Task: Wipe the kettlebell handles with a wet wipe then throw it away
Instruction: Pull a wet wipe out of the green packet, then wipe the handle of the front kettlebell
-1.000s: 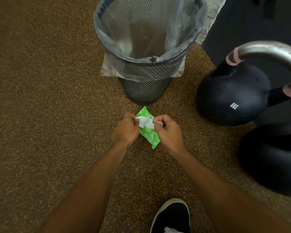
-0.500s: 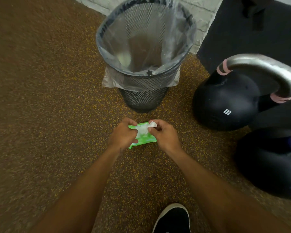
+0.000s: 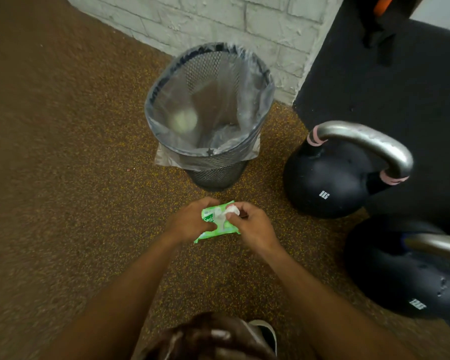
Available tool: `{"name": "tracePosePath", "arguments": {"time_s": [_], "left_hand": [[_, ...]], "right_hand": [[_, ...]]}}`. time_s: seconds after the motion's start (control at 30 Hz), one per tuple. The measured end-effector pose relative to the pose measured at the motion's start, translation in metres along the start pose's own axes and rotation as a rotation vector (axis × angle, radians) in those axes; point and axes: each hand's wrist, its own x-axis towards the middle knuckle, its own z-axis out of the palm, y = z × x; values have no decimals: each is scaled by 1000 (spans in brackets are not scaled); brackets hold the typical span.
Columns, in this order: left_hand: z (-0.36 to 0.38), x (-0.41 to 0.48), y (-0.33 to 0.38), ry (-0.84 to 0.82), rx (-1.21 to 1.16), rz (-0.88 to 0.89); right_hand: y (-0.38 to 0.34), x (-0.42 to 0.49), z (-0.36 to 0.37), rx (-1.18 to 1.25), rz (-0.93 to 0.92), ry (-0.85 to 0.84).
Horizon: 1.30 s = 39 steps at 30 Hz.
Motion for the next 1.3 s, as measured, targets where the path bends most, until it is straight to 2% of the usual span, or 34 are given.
{"name": "tracePosePath", "arguments": {"time_s": [0.17, 0.37, 0.5, 0.6, 0.83, 1.0, 1.13, 1.2, 1.3], "left_hand": [[-6, -4, -1, -44, -205, 46], [-8, -43, 25, -116, -437, 67], [-23, -64, 42, -115, -486, 89], [-36, -89, 61, -119, -466, 148], [-42, -105, 95, -134, -521, 159], [-60, -126, 132, -260, -377, 170], [-82, -152, 186, -336, -27, 164], [-89, -166, 211, -329, 89, 149], [-85, -182, 241, -259, 118, 190]], "right_hand": [[-14, -12, -23, 21, -6, -54], [-40, -54, -46, 325, 65, -126], [-58, -77, -58, 311, 76, -151], [-75, -104, -64, 322, 84, -98], [-88, -121, -74, 259, 80, 29], [-102, -147, -97, 247, 29, 37], [-118, -172, -117, 261, 9, 6], [-128, -188, -125, 277, -12, -12], [-138, -215, -139, 312, -41, 33]]}}
